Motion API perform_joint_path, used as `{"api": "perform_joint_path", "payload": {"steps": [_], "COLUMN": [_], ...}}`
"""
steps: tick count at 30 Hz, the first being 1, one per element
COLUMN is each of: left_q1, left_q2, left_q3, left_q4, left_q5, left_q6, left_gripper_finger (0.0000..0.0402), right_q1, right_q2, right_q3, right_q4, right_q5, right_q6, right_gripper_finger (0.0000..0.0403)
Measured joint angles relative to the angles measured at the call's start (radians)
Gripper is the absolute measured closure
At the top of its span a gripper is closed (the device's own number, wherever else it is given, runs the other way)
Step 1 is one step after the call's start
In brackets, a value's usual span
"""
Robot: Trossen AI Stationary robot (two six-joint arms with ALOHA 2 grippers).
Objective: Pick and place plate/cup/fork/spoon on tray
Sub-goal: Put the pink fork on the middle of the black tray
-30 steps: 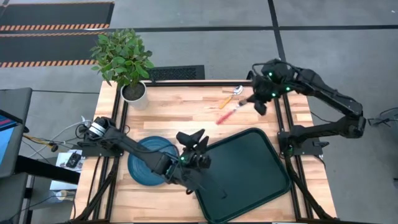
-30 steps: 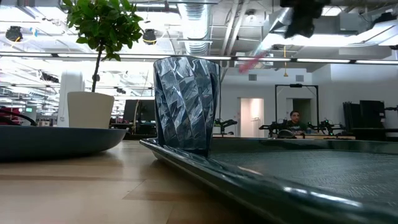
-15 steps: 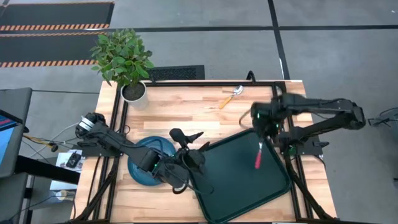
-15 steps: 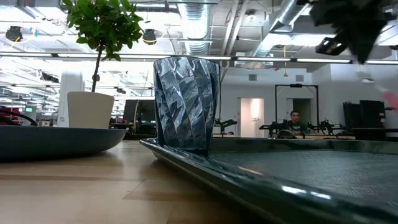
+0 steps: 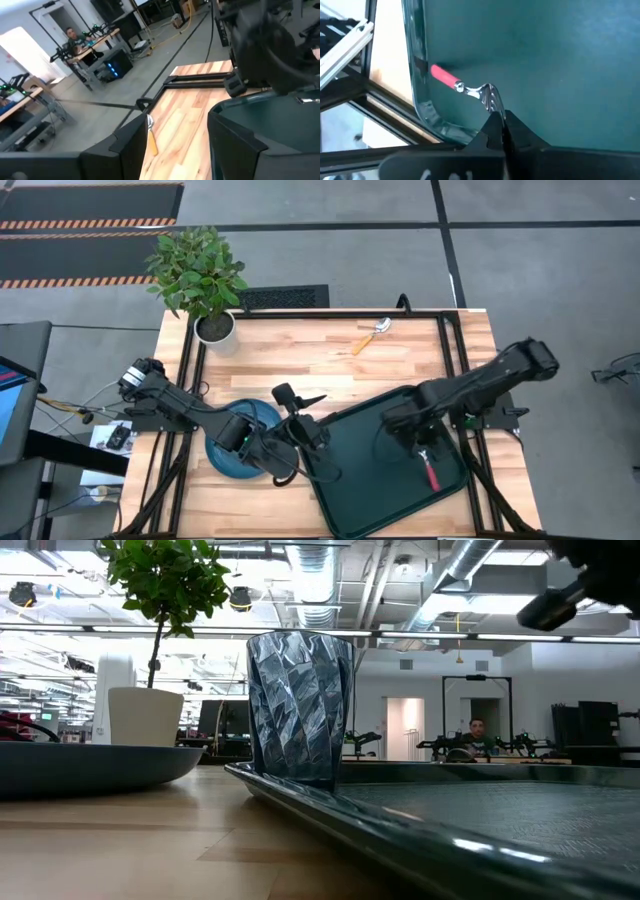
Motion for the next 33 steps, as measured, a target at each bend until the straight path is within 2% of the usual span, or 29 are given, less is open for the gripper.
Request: {"api": "perform_joint_path", "payload": {"steps": [6,20,28,33], "left_q1": [-0.002,-0.002,-0.002,-0.002], "left_q2": [0.000,0.000,0.000,0.000], "left_q3": [0.000,0.000,0.000,0.000], "left_q4": [-0.039,-0.199,-0.219,-0.219], "left_q5": [0.000,-0.001,-0.001,-0.003], "left_q6": [-0.052,-0.226,-0.257,-0.258], "left_gripper_finger": [0.0203,0.0203,0.0203,0.0203], "right_q1": [-0.030,-0.150,-0.152,-0.194], "right_q2": [0.087,0.088,0.134,0.173], "right_q3": [0.018,-0.018,-0.054,-0.074], "right_q4": [0.033,0.194,0.233,0.251], "right_q5": [-0.016,-0.020,-0.021,-0.024], "right_q6": [-0.072,-0.136,-0.171,-0.186], "right_gripper_finger": [0.0400,0.0399,0.0399,0.0396]}}
